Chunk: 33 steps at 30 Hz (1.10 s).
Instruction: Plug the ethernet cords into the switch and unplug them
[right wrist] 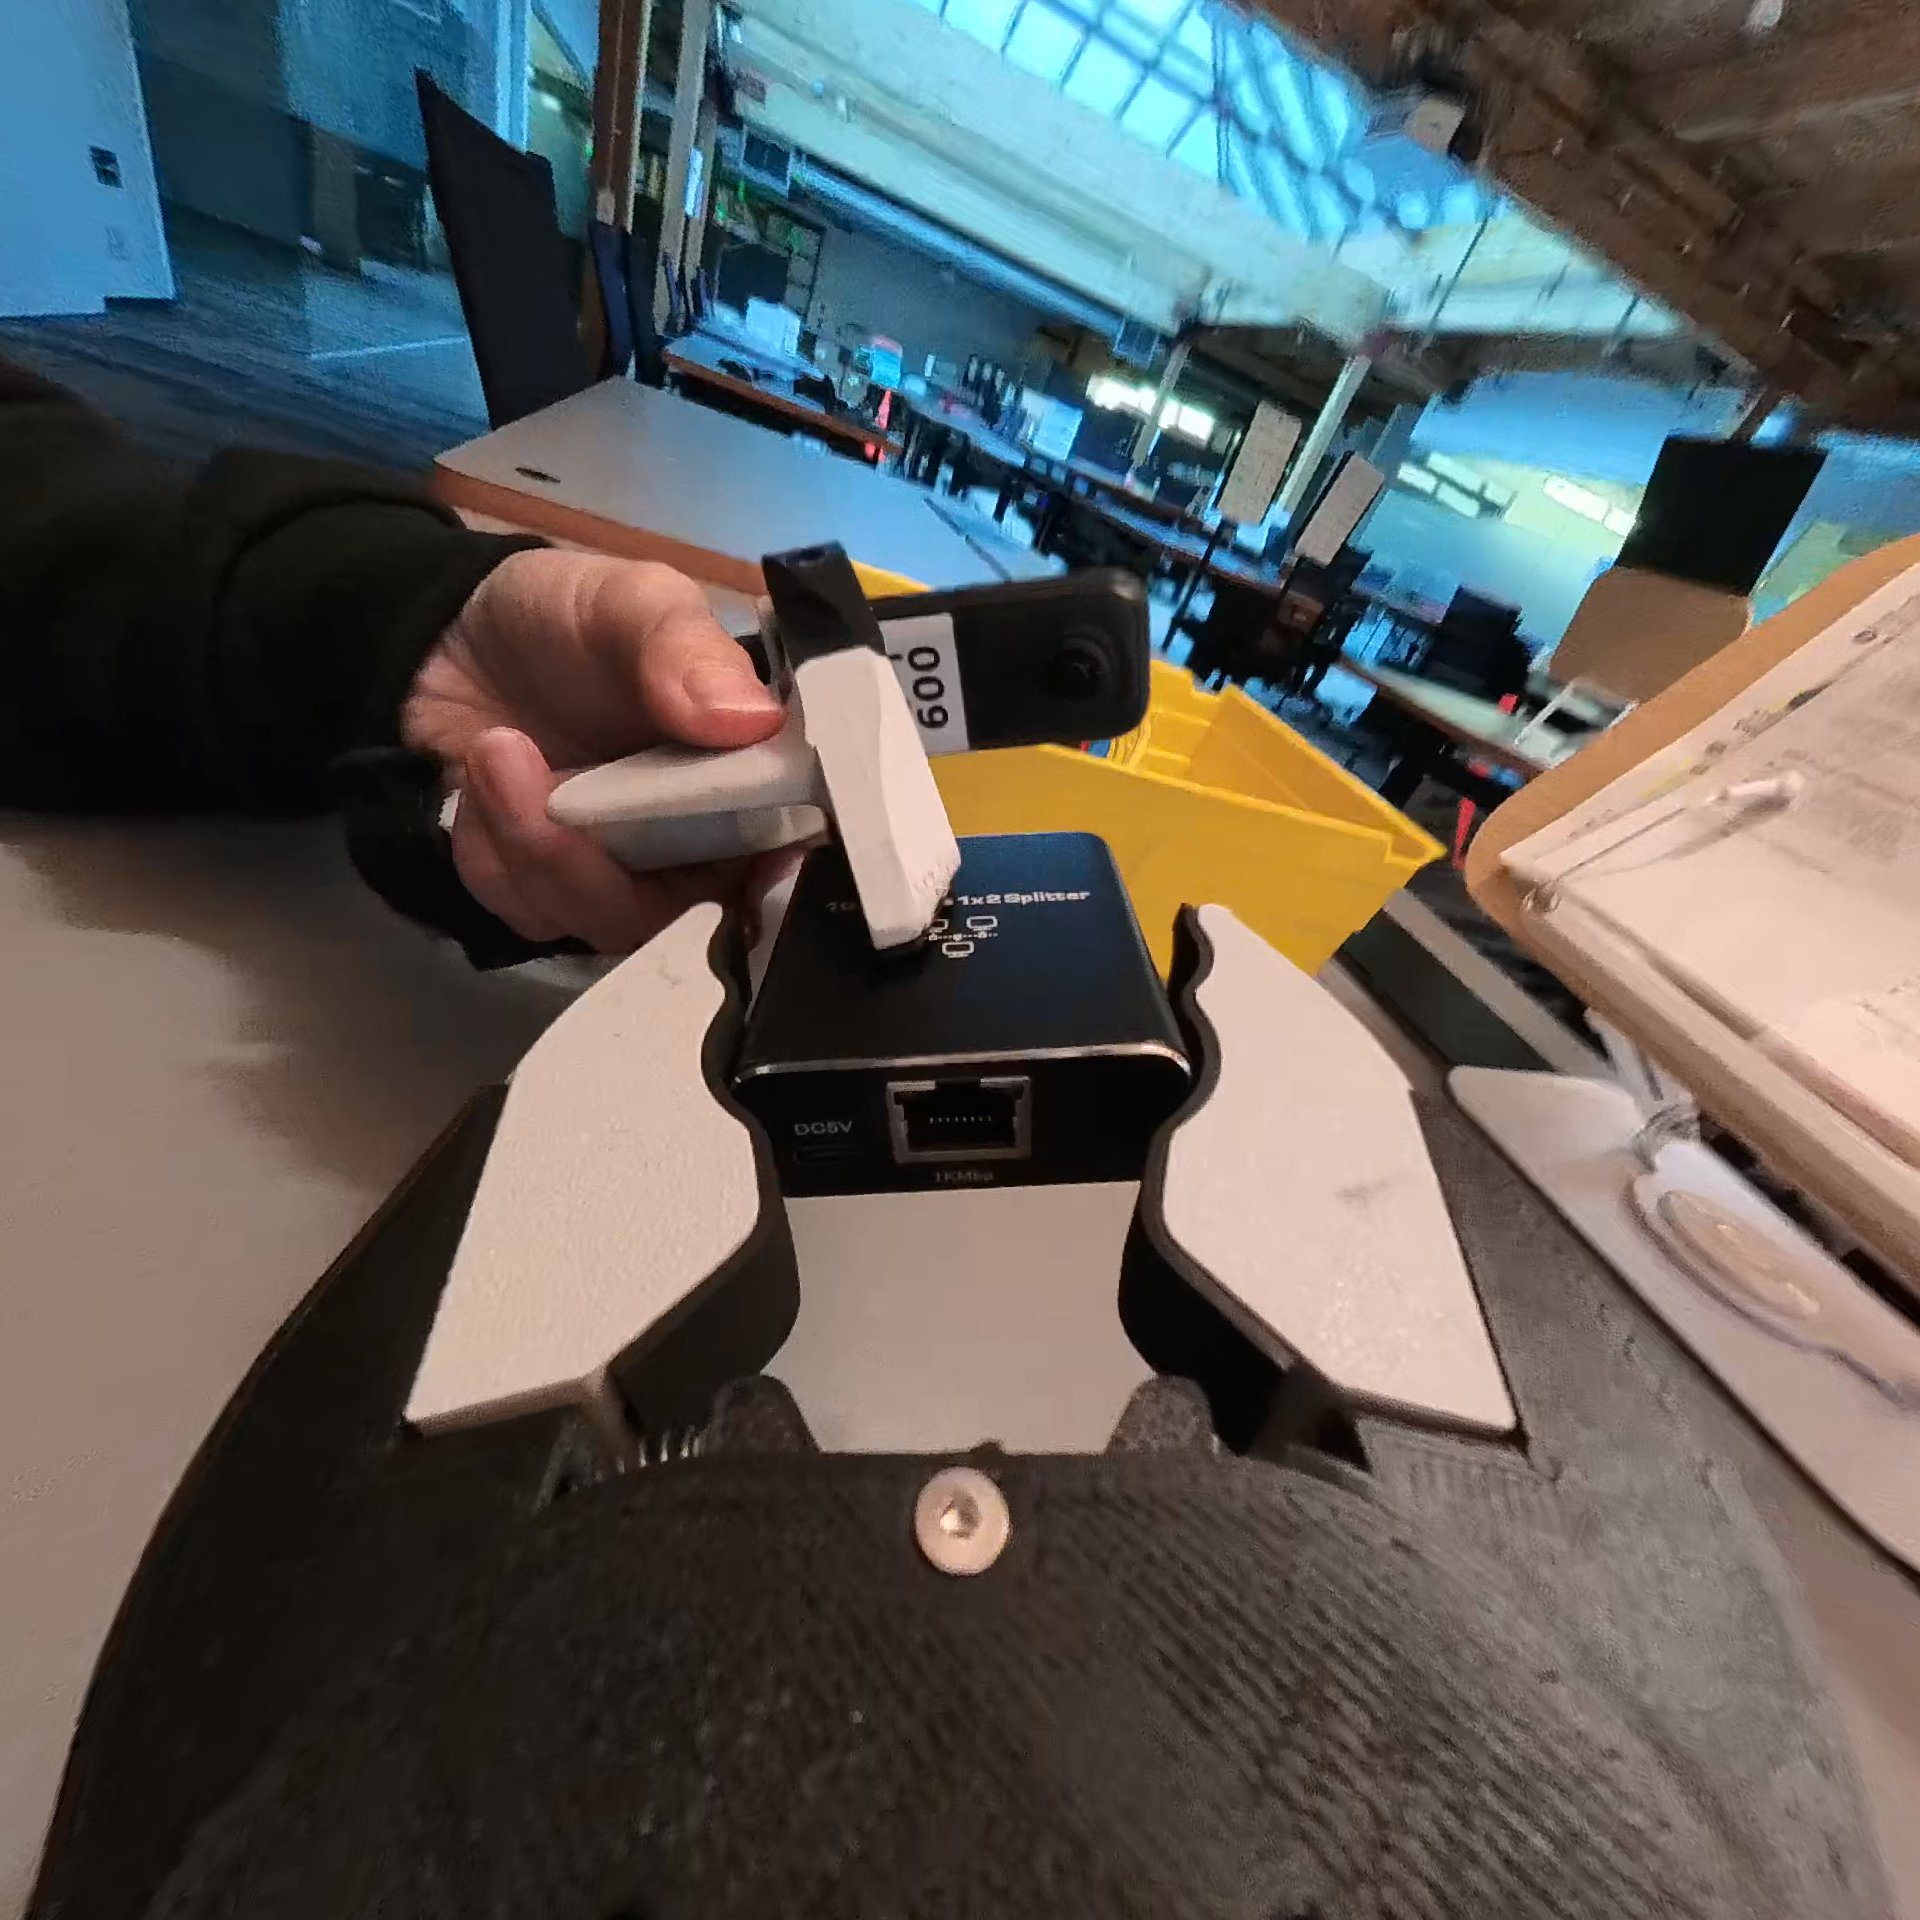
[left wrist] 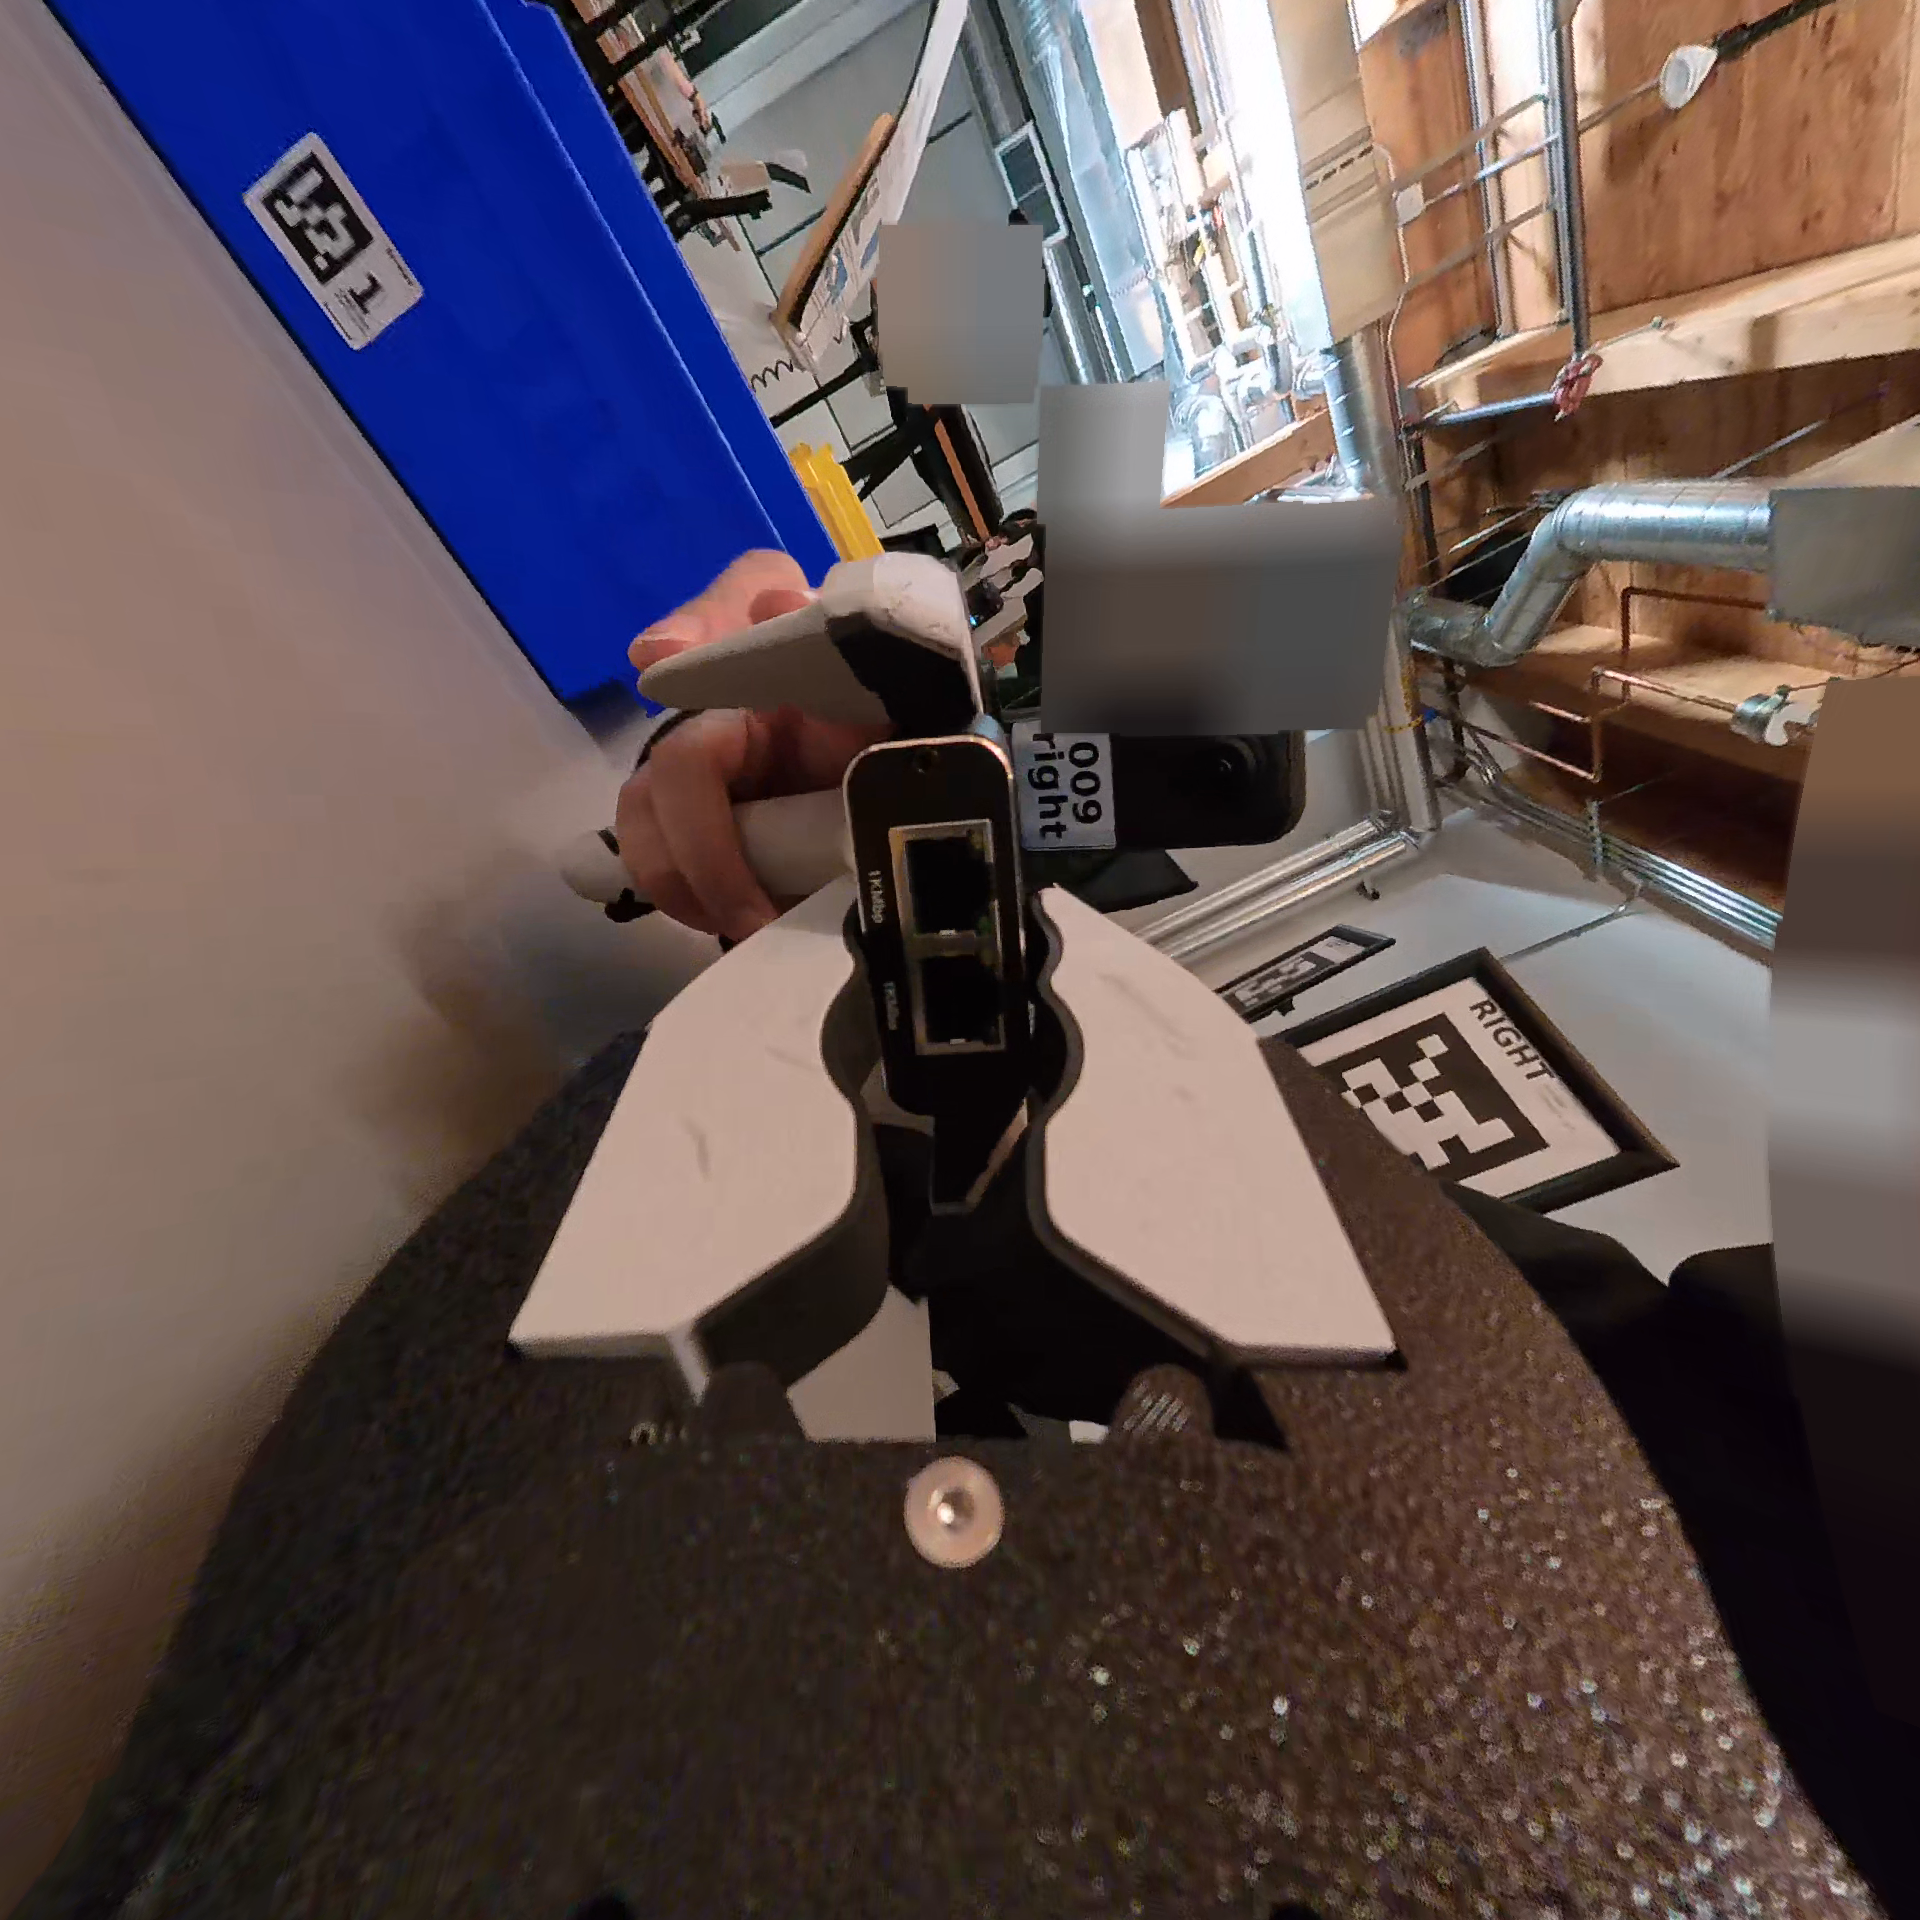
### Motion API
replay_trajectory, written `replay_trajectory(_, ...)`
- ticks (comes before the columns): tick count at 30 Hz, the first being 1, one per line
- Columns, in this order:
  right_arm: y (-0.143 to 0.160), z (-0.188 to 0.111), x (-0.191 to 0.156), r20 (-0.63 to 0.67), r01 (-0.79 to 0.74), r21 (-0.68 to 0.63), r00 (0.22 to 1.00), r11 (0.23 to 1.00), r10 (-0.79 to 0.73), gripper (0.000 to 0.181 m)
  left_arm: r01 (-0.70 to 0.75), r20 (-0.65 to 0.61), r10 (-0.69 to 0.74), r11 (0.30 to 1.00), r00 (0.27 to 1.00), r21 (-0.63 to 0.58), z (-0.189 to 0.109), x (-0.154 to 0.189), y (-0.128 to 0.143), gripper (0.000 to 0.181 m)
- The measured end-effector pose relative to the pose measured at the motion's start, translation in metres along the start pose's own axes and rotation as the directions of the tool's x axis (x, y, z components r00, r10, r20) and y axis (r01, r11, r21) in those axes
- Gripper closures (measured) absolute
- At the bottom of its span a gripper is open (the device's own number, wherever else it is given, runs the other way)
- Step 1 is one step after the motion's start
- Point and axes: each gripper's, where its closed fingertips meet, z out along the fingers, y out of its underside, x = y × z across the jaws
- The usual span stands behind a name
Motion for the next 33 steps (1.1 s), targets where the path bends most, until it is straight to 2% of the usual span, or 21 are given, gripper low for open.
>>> replay_trajectory(1, 0.002, 0.001, 0.001, 0.004, -0.033, -0.023, 0.999, 0.999, 0.033, 0.102, -0.003, -0.001, 0.003, 1.0, 1.0, 0.013, -0.001, 0.0, -0.002, 0.156)
replay_trajectory(4, -0.002, 0.004, 0.009, -0.026, -0.128, 0.013, 0.991, 0.992, 0.129, 0.103, -0.081, 0.004, 0.081, 0.994, 0.997, 0.074, -0.003, 0.0, -0.013, 0.15)
replay_trajectory(8, -0.008, -0.01, 0.028, -0.032, -0.294, 0.157, 0.952, 0.943, 0.303, 0.104, -0.306, 0.111, 0.294, 0.944, 0.949, 0.125, -0.005, 0.006, -0.023, 0.141)
replay_trajectory(11, -0.009, -0.026, 0.042, -0.042, -0.354, 0.25, 0.926, 0.901, 0.376, 0.104, -0.543, 0.255, 0.5, 0.828, 0.827, 0.137, -0.012, 0.026, -0.034, 0.137)
replay_trajectory(13, -0.004, -0.03, 0.046, -0.047, -0.369, 0.258, 0.918, 0.893, 0.393, 0.104, -0.643, 0.337, 0.578, 0.756, 0.743, 0.122, -0.024, 0.043, -0.041, 0.138)
replay_trajectory(15, 0.001, -0.03, 0.046, -0.058, -0.363, 0.24, 0.921, 0.901, 0.386, 0.104, -0.694, 0.477, 0.586, 0.717, 0.655, 0.073, -0.05, 0.048, -0.052, 0.139)
replay_trajectory(17, 0.004, -0.028, 0.046, -0.058, -0.364, 0.236, 0.92, 0.901, 0.387, 0.104, -0.723, 0.636, 0.559, 0.691, 0.533, -0.001, -0.093, 0.044, -0.068, 0.138)
replay_trajectory(19, 0.005, -0.027, 0.044, -0.044, -0.368, 0.23, 0.921, 0.901, 0.388, 0.104, -0.696, 0.789, 0.505, 0.704, 0.349, -0.143, -0.148, 0.024, -0.085, 0.138)
replay_trajectory(20, 0.005, -0.026, 0.045, -0.049, -0.364, 0.232, 0.922, 0.902, 0.384, 0.104, -0.644, 0.841, 0.469, 0.737, 0.268, -0.206, -0.176, 0.012, -0.091, 0.138)
replay_trajectory(21, 0.005, -0.026, 0.046, -0.05, -0.366, 0.23, 0.921, 0.902, 0.386, 0.104, -0.578, 0.872, 0.438, 0.778, 0.218, -0.246, -0.2, -0.001, -0.094, 0.137)
replay_trajectory(22, 0.005, -0.025, 0.045, -0.041, -0.368, 0.229, 0.922, 0.901, 0.386, 0.104, -0.515, 0.884, 0.419, 0.815, 0.208, -0.265, -0.215, -0.012, -0.094, 0.137)
replay_trajectory(23, 0.005, -0.025, 0.046, -0.044, -0.367, 0.229, 0.921, 0.901, 0.387, 0.104, -0.458, 0.885, 0.403, 0.848, 0.233, -0.266, -0.224, -0.022, -0.092, 0.137)
replay_trajectory(26, 0.006, -0.024, 0.046, -0.04, -0.372, 0.224, 0.92, 0.901, 0.39, 0.104, -0.317, 0.87, 0.384, 0.904, 0.309, -0.286, -0.229, -0.048, -0.077, 0.141)
replay_trajectory(31, 0.005, -0.025, 0.045, -0.036, -0.371, 0.231, 0.921, 0.899, 0.389, 0.104, -0.158, 0.854, 0.445, 0.895, 0.271, -0.417, -0.228, -0.07, -0.05, 0.142)
replay_trajectory(33, 0.005, -0.025, 0.045, -0.031, -0.372, 0.231, 0.921, 0.899, 0.389, 0.104, -0.126, 0.863, 0.441, 0.897, 0.244, -0.423, -0.23, -0.078, -0.051, 0.142)
